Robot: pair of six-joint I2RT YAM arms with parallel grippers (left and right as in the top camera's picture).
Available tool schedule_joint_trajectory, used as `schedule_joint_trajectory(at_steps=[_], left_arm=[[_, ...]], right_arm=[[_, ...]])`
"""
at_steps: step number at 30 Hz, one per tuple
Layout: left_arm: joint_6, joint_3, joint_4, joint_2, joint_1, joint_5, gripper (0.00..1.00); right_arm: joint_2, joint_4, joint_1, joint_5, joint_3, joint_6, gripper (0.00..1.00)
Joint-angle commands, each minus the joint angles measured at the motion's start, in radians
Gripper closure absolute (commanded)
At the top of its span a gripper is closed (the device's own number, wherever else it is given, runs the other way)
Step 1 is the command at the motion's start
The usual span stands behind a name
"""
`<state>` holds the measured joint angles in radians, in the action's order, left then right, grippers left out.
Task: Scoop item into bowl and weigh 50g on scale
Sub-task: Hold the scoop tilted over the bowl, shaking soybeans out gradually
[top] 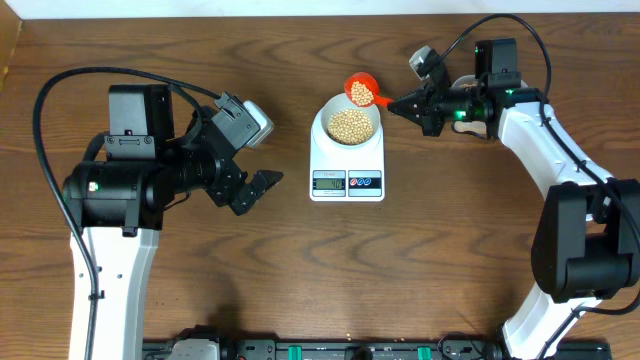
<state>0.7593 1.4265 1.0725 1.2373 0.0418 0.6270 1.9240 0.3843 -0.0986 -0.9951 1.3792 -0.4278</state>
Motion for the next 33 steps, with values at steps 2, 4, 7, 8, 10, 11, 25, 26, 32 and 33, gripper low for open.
schedule_joint_trajectory(at_steps=[2, 4, 7, 8, 10, 11, 25, 26, 32, 33], left_arm=[[-0.002, 0.018, 0.0, -0.001, -0.004, 0.016, 0.02], [-0.002, 0.018, 0.0, -0.001, -0.004, 0.016, 0.01], [-0.002, 0.018, 0.0, -0.001, -0.004, 0.016, 0.02], [-0.002, 0.018, 0.0, -0.001, -0.004, 0.016, 0.02], [-0.002, 0.018, 0.0, -0.001, -0.004, 0.016, 0.01], [-0.002, 0.018, 0.0, -0.001, -0.004, 0.016, 0.02], [-0.002, 0.018, 0.0, -0.001, -0.004, 0.016, 0.01], [-0.002, 0.018, 0.0, -0.001, -0.004, 0.016, 0.02], [-0.002, 0.018, 0.0, -0.001, -0.004, 0.016, 0.02], [-0.002, 0.018, 0.0, -0.001, -0.004, 0.016, 0.02]], right_arm=[[0.012, 0.002, -0.004, -0.017, -0.003, -0.014, 0.99], [0.012, 0.002, -0.004, -0.017, -0.003, -0.014, 0.99], [0.012, 0.009, -0.004, -0.018, -0.003, -0.014, 0.99], [0.012, 0.01, -0.004, -0.018, -0.003, -0.014, 0.99], [0.012, 0.009, -0.004, -0.017, -0.003, -0.014, 0.99], [0.012, 0.009, -0.004, -0.017, -0.003, -0.014, 0.99], [0.012, 0.01, -0.004, -0.071, -0.003, -0.016, 0.99], [0.012, 0.013, -0.007, -0.019, -0.003, -0.018, 0.99], [0.012, -0.001, -0.007, -0.063, -0.003, -0.019, 0.99], [0.012, -0.005, -0.007, -0.076, -0.003, -0.019, 0.99]])
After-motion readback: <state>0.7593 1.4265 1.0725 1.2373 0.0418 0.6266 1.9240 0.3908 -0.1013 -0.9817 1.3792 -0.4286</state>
